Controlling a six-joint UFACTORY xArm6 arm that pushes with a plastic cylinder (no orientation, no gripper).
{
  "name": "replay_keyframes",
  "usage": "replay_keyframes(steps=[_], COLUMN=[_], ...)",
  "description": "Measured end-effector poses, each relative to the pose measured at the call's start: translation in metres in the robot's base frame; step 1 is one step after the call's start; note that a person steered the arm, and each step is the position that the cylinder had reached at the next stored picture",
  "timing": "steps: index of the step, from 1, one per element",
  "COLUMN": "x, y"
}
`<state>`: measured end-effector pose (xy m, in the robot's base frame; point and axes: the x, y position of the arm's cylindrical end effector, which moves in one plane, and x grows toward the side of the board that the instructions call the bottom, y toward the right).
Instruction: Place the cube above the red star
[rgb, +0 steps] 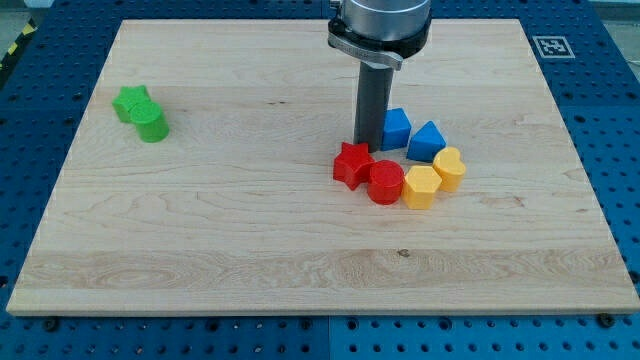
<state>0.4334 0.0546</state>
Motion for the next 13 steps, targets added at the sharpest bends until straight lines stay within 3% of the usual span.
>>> replay_keyframes(steps=[1,4,7,8,10,11,12,13], x=[-0.004,-0.088,-0.027,-0.026,-0.081,-0.078,-0.079,-0.053], y=[0.010,0.018,-0.010,0.012,0.049,0.054,0.088,0.134])
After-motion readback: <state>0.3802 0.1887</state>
